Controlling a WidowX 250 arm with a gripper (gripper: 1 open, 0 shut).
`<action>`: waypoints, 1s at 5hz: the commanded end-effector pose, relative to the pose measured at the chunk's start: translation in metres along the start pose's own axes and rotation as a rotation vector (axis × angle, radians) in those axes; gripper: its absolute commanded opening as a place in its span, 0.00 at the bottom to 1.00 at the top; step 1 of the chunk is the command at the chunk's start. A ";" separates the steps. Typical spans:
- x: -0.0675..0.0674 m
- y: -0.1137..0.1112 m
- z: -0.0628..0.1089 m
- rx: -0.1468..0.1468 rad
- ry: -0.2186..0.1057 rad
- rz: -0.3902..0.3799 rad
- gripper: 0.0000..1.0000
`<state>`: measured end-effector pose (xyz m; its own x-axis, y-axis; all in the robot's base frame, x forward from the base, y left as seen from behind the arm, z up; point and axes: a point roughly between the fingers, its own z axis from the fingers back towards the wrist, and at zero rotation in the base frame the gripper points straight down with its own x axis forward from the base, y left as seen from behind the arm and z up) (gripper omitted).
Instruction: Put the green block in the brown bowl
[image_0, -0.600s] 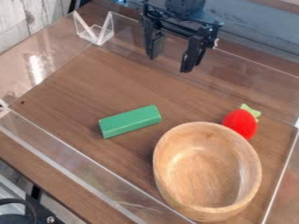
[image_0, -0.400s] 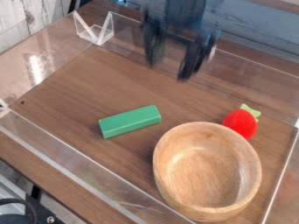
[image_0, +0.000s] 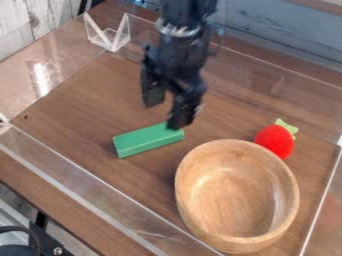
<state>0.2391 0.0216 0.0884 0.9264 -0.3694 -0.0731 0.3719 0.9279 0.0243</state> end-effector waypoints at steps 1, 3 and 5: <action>-0.007 -0.007 0.007 0.065 -0.076 -0.115 1.00; -0.011 -0.015 -0.009 0.131 -0.153 -0.174 1.00; -0.012 -0.006 -0.013 0.182 -0.210 -0.306 1.00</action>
<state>0.2157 0.0196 0.0639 0.7595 -0.6476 0.0616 0.6306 0.7561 0.1751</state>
